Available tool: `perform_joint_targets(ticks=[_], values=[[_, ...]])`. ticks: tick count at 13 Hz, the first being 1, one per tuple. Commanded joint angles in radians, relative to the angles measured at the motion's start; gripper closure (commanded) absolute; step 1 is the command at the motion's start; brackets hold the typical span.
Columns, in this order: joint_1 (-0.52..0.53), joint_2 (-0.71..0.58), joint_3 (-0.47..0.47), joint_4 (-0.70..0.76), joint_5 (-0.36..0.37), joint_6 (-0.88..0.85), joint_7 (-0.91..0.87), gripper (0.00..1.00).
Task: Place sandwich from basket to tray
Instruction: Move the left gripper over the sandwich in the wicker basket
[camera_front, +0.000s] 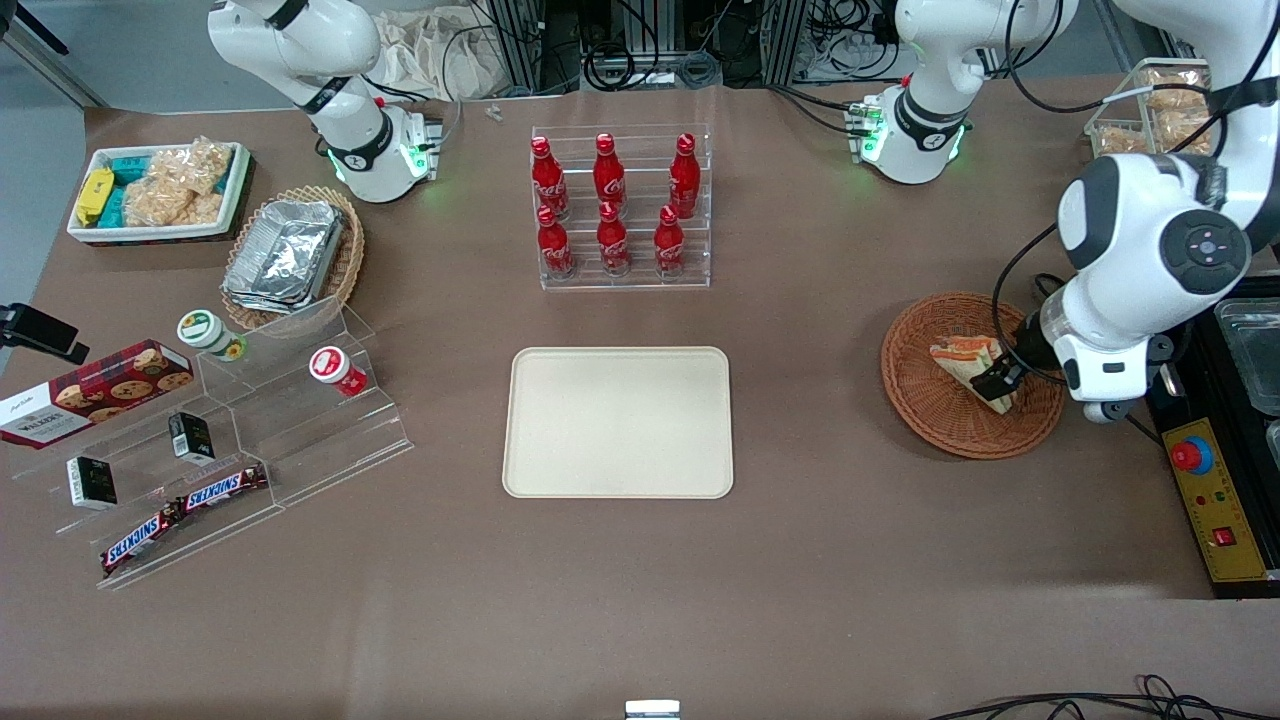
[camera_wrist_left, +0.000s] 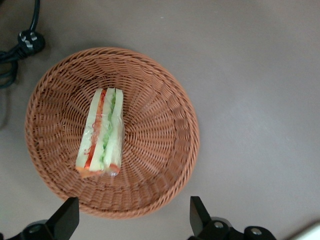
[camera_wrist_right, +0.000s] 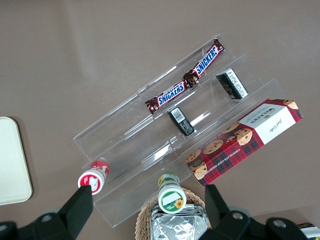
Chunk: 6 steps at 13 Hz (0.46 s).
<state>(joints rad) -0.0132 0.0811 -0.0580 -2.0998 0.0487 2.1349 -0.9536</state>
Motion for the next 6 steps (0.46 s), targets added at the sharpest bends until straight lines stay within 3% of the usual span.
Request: perform_joint_targets(ticks=[1, 6], values=[[0.013, -0.030, -0.003, -0.133, 0.080, 0.121, -0.094, 0.00], [0.016, 0.032, -0.002, -0.164, 0.115, 0.192, -0.146, 0.00]])
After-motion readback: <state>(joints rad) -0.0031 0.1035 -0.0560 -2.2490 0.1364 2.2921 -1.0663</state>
